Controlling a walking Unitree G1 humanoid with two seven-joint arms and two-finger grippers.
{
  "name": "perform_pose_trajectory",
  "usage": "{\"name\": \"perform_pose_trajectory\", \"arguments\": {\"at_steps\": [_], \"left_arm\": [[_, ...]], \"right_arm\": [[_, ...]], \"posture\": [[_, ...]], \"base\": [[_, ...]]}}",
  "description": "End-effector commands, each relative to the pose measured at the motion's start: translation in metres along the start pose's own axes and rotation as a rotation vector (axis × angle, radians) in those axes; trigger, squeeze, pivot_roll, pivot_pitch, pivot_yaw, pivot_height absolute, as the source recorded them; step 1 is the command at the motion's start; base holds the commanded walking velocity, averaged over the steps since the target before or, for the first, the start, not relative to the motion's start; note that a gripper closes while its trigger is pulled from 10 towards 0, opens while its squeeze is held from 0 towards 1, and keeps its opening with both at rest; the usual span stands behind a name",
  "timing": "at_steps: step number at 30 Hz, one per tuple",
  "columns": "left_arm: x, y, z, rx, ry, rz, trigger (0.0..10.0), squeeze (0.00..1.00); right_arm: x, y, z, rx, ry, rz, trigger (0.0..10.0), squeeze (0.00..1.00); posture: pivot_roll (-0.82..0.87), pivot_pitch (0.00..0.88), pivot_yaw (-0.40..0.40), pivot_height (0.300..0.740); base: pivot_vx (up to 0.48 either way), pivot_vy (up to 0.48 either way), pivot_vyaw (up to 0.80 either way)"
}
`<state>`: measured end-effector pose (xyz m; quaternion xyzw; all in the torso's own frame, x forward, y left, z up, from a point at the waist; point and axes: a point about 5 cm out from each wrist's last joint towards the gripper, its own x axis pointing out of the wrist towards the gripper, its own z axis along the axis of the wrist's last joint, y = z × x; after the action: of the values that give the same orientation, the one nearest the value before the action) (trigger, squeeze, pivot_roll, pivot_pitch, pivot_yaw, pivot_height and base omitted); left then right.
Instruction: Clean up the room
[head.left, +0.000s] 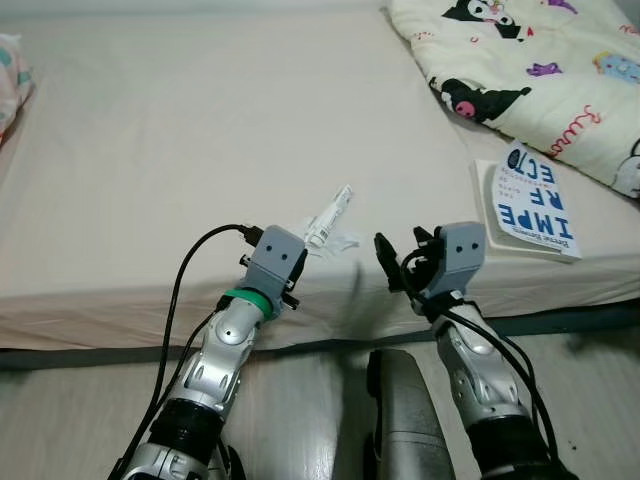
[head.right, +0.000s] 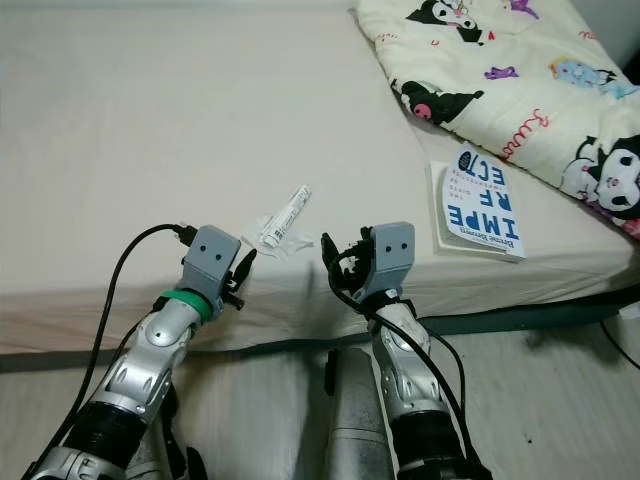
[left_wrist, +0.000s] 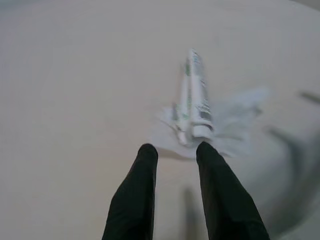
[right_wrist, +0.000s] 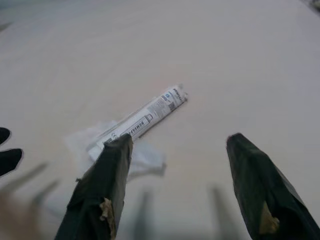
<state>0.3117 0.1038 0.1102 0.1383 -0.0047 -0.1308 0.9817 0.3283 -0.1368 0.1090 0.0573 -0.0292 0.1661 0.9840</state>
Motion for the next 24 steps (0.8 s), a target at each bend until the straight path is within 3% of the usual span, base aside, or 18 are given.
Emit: {"name": "perform_pose_trajectory", "arguments": {"at_steps": [1, 10, 11, 15, 19, 24], "left_arm": [[-0.007, 0.007, 0.003, 0.014, -0.003, 0.031, 10.0, 0.00], [-0.026, 0.021, 0.021, 0.025, -0.048, 0.074, 10.0, 0.00], [-0.030, 0.024, 0.024, 0.027, -0.049, 0.093, 10.0, 0.00], [-0.042, 0.034, 0.030, 0.030, -0.052, 0.149, 10.0, 0.00], [-0.056, 0.040, 0.034, 0.020, -0.031, 0.192, 10.0, 0.00], [-0.069, 0.041, 0.033, 0.026, 0.002, 0.208, 10.0, 0.00]], "right_arm": [[0.007, 0.000, -0.007, 0.052, 0.042, 0.021, 10.0, 0.00], [0.026, 0.006, -0.004, -0.012, 0.088, 0.114, 10.0, 0.00], [0.029, 0.007, -0.003, -0.011, 0.094, 0.141, 10.0, 0.05], [0.035, 0.011, -0.003, -0.031, 0.122, 0.194, 10.0, 0.01], [0.042, 0.010, 0.001, -0.145, 0.134, 0.197, 10.0, 0.00], [0.052, 0.012, 0.011, -0.164, 0.125, 0.219, 10.0, 0.00]], "posture": [[-0.02, 0.132, -0.005, 0.501], [0.06, 0.211, -0.024, 0.501], [0.09, 0.230, -0.041, 0.501], [0.14, 0.260, -0.061, 0.501], [0.17, 0.283, -0.076, 0.501], [0.20, 0.327, -0.088, 0.501]], "base": [[0.000, 0.000, 0.00], [0.000, 0.000, 0.00], [0.000, 0.000, 0.00], [0.000, 0.000, 0.00], [0.000, 0.000, 0.00], [0.000, 0.000, 0.00]]}}
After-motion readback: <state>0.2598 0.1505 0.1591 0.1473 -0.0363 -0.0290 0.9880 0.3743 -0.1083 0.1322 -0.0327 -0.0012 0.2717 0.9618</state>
